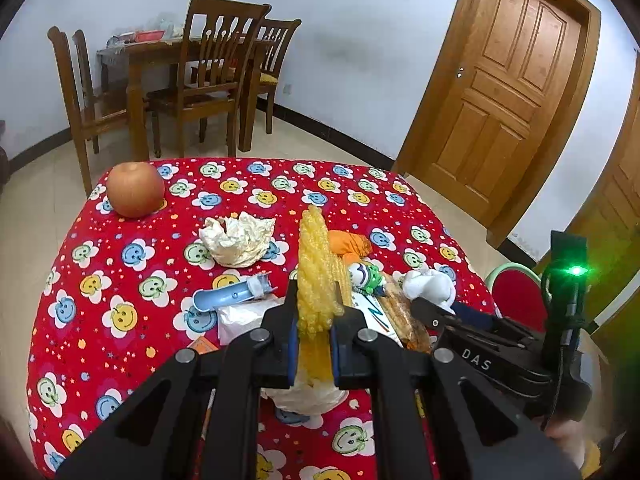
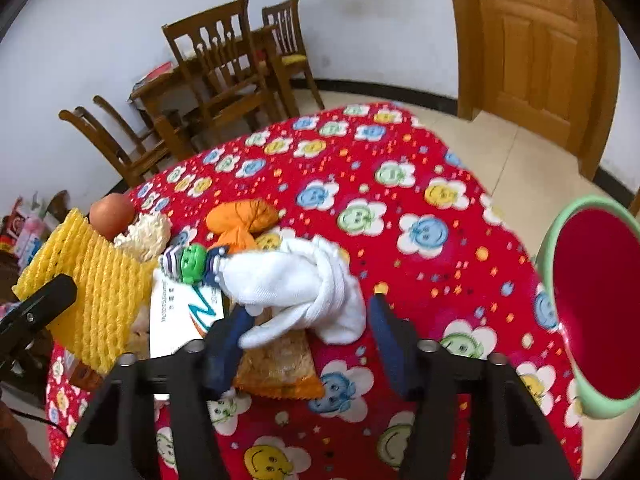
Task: Collect trash
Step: 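Carry the white cloth with the right tool over the red bucket and release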
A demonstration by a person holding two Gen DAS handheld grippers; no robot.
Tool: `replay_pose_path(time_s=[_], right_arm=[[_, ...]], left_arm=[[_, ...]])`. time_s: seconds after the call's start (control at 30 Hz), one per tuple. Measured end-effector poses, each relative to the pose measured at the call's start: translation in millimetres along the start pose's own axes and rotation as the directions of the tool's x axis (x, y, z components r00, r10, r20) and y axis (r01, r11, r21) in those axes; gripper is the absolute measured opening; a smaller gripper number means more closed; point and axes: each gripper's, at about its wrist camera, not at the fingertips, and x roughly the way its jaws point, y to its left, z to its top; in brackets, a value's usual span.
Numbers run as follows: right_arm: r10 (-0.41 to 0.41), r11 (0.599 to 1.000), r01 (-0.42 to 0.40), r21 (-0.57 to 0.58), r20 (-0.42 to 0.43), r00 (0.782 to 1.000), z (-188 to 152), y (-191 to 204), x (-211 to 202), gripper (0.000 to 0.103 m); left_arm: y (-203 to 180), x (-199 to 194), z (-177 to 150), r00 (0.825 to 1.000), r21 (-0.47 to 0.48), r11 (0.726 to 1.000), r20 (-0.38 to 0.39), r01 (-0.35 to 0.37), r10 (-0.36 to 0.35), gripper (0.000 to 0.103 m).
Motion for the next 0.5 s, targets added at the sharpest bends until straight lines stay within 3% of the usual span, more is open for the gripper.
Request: replay_pose_path(time_s=[0.13, 0.23, 0.5], right_arm=[[-0.003, 1.000, 0.003, 0.005, 0.020, 1.000, -4.7, -2.2, -5.7, 0.027], [-0.019, 1.000, 0.019, 0.003, 0.059, 0.998, -5.8, -3.4, -15.8, 0.021], [-0.030, 0.999, 0.025, 0.034, 0.146, 0.989, -11.9, -16.1, -58.6, 0.021]], left_arm=[[-1.6, -3.6, -1.3, 1.000, 0.004, 1.000, 0.004, 0.005, -0.005, 0.011], [-4.4, -7.1, -0.6, 1.000, 0.007, 1.000, 0.010, 0.012, -0.012, 0.011], [-17.9, -15.5, -0.3, 0.999, 0.022, 0.999, 0.018, 0.038, -0.038, 0.011]])
